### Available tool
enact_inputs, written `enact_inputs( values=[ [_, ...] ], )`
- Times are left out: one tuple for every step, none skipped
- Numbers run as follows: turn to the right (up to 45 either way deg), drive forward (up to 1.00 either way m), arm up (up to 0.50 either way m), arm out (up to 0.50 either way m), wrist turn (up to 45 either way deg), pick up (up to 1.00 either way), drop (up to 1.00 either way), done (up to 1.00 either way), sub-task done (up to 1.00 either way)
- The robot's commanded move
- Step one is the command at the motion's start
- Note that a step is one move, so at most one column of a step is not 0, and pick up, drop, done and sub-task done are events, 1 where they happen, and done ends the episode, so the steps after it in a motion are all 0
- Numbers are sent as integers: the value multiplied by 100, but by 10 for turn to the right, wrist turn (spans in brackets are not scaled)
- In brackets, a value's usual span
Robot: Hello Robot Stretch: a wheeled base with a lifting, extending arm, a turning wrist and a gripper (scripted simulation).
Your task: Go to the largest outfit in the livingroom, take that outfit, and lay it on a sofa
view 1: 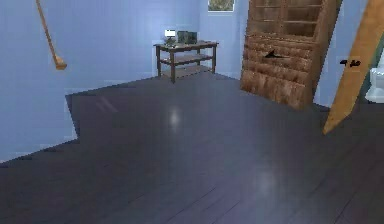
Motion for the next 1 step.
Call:
enact_inputs(
  values=[
    [0,100,0,0,0,0,0,0,0]
  ],
)
